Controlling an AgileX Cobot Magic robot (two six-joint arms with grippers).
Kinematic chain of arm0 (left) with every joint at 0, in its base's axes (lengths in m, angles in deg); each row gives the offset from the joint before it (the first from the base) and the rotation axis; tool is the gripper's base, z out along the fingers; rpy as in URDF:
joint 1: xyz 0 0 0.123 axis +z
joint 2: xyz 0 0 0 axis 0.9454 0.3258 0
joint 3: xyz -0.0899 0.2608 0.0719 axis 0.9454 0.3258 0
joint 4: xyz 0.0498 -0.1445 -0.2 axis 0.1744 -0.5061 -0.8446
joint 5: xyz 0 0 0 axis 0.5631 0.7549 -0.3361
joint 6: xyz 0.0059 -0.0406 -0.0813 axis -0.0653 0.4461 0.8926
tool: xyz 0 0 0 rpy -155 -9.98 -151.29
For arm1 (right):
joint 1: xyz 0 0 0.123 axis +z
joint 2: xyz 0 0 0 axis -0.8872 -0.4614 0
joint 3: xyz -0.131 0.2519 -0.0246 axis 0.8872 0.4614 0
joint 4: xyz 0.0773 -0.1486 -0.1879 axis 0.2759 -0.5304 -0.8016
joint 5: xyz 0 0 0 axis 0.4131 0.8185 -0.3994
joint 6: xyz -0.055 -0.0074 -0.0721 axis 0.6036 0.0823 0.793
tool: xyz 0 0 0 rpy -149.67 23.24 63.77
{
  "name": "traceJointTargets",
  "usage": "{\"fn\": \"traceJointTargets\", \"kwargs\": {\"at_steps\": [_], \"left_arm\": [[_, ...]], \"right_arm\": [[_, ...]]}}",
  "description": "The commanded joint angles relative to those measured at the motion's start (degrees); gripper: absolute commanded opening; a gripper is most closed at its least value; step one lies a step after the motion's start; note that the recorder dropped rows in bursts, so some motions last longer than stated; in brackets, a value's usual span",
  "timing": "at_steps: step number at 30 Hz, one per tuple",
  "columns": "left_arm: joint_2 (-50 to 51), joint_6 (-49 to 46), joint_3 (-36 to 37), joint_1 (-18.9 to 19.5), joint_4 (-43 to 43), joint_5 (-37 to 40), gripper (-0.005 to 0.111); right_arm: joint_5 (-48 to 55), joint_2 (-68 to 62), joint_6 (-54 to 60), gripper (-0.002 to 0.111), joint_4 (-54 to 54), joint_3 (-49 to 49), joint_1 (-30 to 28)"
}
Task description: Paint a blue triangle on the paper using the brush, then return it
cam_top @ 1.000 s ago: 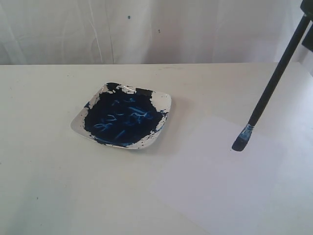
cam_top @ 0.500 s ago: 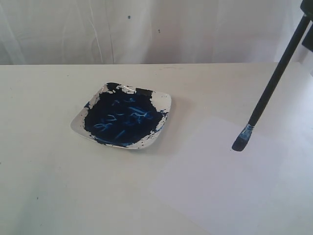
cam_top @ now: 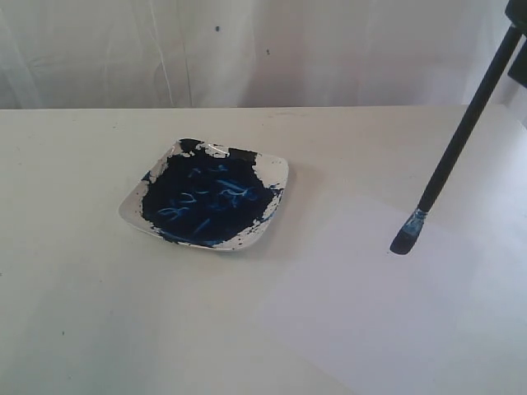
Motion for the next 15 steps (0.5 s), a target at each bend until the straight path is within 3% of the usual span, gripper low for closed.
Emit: {"fn": "traceJointTargets", "kwargs": {"at_steps": [1, 9, 10, 13, 14, 15], "left_arm": [[11.4, -8.0, -8.7, -2.2, -11.5, 18.7, 0.0], [22.7, -62.7, -10.6, -15.1, -71.7, 19.2, 0.0], [25.5, -70.4, -10.7, -19.6, -80.8, 17.9, 0.0], [29.7, -75.7, -11.5, -26.7, -86.4, 15.2, 0.0], [32.6, -76.3, -13.4, -31.6, -86.1, 14.9, 0.0], [34.2, -76.5, -14.9, -33.7, -85.6, 14.9, 0.0]], "right_arm": [[-0.4, 0.4, -0.2, 0.0, 0.0, 0.4, -0.1], [0.0, 0.4, -0.2, 0.0, 0.0, 0.4, -0.1], [0.0, 0.4, -0.2, 0.0, 0.0, 0.4, -0.1], [-0.1, 0.4, -0.2, 0.0, 0.0, 0.4, -0.1], [-0.3, 0.4, -0.2, 0.0, 0.0, 0.4, -0.1], [-0.3, 0.4, -0.2, 0.0, 0.0, 0.4, -0.1]]}}
